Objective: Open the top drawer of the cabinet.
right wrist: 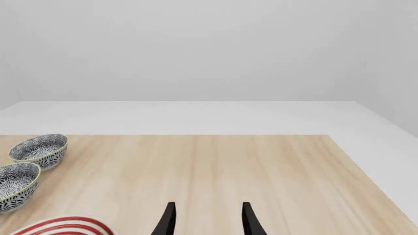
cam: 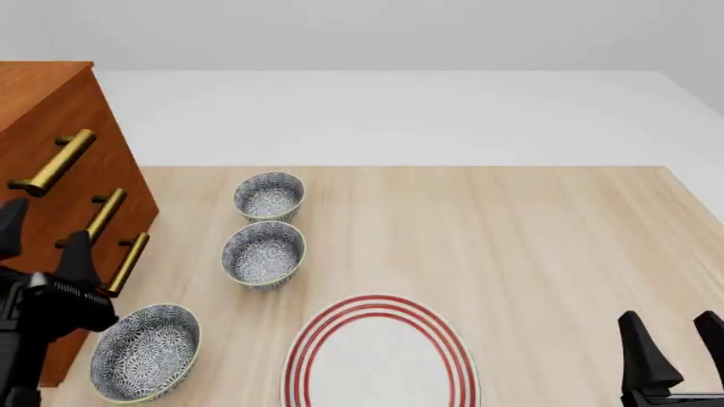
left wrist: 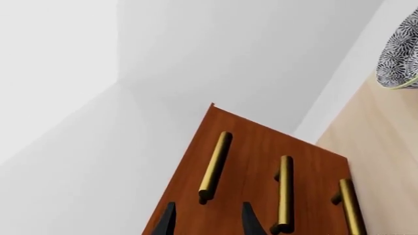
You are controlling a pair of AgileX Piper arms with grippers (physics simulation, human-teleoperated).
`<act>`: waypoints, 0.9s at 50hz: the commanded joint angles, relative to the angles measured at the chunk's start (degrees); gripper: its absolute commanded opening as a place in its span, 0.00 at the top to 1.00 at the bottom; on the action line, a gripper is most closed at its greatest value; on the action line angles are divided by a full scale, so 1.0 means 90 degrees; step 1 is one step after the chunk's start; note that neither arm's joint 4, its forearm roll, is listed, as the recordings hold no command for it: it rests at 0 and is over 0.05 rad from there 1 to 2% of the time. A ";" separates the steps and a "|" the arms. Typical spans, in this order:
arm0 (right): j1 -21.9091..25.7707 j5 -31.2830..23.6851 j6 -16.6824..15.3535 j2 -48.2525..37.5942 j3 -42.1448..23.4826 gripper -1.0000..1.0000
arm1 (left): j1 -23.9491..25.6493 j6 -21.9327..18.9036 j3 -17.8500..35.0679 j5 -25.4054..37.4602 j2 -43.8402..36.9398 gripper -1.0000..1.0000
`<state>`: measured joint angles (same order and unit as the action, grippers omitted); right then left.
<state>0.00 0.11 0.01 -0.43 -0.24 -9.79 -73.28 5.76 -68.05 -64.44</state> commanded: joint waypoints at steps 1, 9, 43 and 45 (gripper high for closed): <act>0.0000 0.0000 -0.0001 0.0000 0.0000 0.00 | -0.0081 -0.0204 0.0145 -0.0119 -0.0344 0.00; -0.0002 0.0000 0.0001 0.0000 0.0000 0.00 | -0.0107 -0.0359 0.0225 -0.0185 -0.0498 0.00; 0.0001 0.0000 0.0000 0.0002 0.0000 0.00 | -0.0446 -0.0640 0.0664 0.0095 -0.0804 0.00; -0.0001 0.0000 0.0001 -0.0001 0.0000 0.00 | -0.0478 -0.0634 0.0706 0.0126 -0.0802 0.00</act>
<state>0.00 0.11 0.01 -0.43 -0.24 -13.06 -78.85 11.03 -67.64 -71.06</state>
